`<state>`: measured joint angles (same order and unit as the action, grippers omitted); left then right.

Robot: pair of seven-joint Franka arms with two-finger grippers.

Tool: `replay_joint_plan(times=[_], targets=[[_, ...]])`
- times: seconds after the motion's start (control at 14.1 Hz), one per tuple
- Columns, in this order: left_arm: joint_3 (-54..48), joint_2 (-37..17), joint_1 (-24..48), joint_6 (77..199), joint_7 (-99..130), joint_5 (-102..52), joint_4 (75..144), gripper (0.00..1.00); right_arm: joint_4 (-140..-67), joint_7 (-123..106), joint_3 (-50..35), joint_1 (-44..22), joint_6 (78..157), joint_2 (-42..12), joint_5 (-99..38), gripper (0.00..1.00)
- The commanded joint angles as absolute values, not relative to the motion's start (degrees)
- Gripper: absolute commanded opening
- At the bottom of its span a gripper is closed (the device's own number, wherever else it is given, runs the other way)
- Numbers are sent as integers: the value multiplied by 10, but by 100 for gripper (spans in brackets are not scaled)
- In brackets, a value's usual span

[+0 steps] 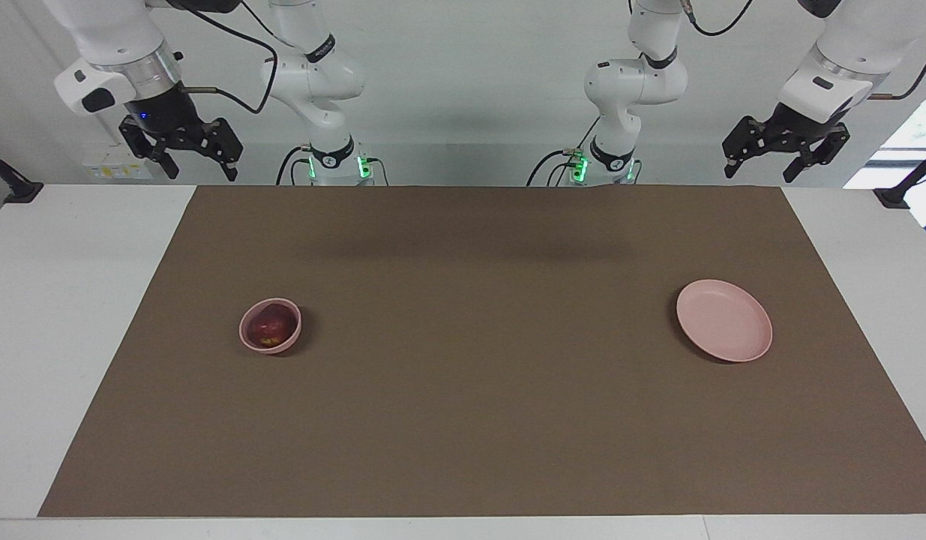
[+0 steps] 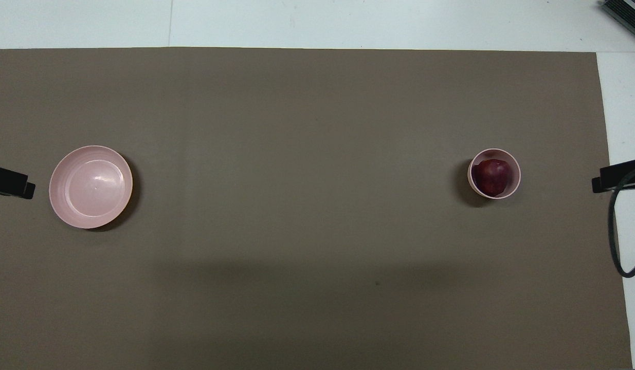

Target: Move apple from plate to bowl

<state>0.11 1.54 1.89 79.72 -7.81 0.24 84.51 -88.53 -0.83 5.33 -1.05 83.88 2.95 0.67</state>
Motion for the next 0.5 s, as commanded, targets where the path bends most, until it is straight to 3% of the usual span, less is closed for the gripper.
replay_joint_plan(times=[0.0,0.43], targets=[[-4,31,11,802,-76,11,862,100,-893,-4,49,-6,837,38,-4,100],[-4,31,11,802,-76,11,862,100,-869,-4,38,-7,838,41,13,100]])
